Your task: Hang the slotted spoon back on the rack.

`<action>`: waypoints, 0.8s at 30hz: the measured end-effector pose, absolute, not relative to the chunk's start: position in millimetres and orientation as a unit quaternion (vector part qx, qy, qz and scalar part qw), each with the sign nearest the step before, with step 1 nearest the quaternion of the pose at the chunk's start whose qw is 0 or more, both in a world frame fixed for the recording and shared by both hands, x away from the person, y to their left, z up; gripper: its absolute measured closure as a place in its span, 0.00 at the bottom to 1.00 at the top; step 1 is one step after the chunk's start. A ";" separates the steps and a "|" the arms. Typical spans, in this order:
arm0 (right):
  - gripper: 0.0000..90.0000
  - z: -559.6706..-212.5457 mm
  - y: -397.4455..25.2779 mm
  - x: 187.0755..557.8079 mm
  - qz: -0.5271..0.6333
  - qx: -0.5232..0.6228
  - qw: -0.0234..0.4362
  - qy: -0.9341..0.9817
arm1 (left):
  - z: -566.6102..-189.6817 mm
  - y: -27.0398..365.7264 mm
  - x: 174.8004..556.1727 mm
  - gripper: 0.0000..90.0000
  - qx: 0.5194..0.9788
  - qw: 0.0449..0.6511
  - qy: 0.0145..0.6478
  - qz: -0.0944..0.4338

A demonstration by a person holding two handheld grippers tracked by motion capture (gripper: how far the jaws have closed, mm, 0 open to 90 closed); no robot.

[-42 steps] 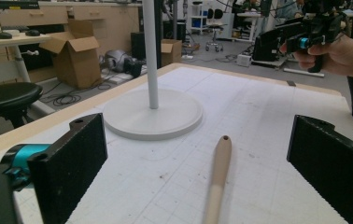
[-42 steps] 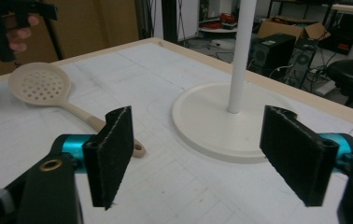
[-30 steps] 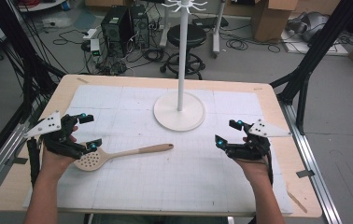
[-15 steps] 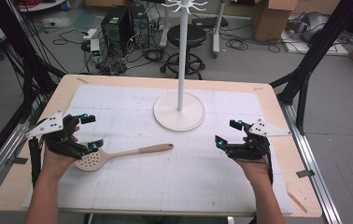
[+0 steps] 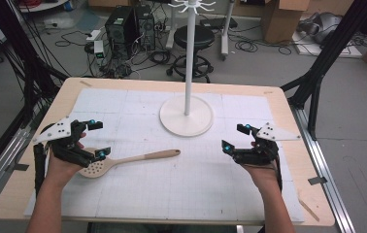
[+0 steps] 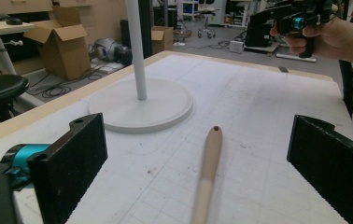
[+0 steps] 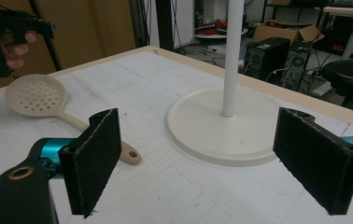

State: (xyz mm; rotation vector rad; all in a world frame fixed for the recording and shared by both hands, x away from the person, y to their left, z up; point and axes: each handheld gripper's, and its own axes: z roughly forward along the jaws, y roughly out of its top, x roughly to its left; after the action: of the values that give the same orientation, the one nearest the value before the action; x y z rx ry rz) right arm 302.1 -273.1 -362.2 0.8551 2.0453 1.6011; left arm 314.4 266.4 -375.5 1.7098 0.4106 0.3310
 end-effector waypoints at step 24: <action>0.17 -361.3 -271.5 302.1 0.579 0.301 0.193 0.733 | -369.6 192.3 338.6 0.06 0.827 0.526 0.169 0.103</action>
State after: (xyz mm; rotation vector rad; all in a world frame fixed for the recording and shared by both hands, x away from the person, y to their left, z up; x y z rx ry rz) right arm 302.1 -271.5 -361.3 0.8454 2.0556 1.6239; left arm 338.6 192.3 -369.6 1.9782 0.4049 0.2471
